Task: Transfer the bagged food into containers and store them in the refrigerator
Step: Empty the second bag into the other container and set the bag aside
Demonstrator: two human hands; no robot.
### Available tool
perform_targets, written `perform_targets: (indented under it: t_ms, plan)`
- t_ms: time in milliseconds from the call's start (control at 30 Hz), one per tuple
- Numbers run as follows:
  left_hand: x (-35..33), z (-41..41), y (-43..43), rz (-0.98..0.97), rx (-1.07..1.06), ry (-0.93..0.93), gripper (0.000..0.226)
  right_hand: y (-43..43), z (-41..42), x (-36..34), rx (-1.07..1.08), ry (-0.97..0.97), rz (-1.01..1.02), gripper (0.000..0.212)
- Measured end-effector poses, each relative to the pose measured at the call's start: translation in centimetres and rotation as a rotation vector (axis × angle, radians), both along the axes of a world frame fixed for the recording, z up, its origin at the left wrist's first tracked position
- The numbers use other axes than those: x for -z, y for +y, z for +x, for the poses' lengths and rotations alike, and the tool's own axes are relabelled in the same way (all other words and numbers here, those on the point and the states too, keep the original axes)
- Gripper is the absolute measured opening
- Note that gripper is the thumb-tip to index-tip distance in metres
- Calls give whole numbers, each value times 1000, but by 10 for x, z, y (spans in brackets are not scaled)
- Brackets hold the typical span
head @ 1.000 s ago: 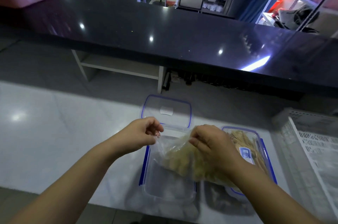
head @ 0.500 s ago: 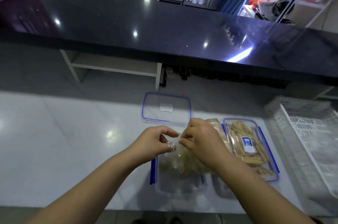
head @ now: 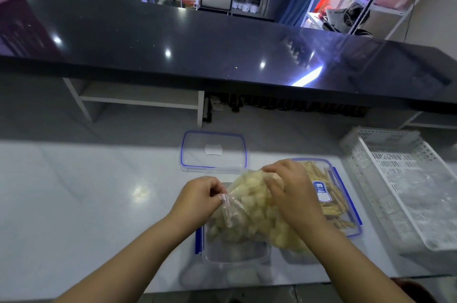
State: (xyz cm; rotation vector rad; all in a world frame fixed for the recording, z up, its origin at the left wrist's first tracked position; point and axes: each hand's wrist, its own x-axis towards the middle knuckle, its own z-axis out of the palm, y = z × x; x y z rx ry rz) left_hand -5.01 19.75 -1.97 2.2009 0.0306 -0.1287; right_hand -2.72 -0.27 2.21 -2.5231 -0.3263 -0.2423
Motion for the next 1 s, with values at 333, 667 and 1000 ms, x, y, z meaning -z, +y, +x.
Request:
perform_targets:
  t_ms: [333,667,1000]
  plan:
    - [0,-5,-4,345,81,-137,14,-30,-7,11,286,382,66,15]
    - [2,-9,-1,366,80,-141,17,-15,1,7,364,408,489,16]
    - [-2,-12,6,229,29,-94,18,23,17,-13,163,313,574,22]
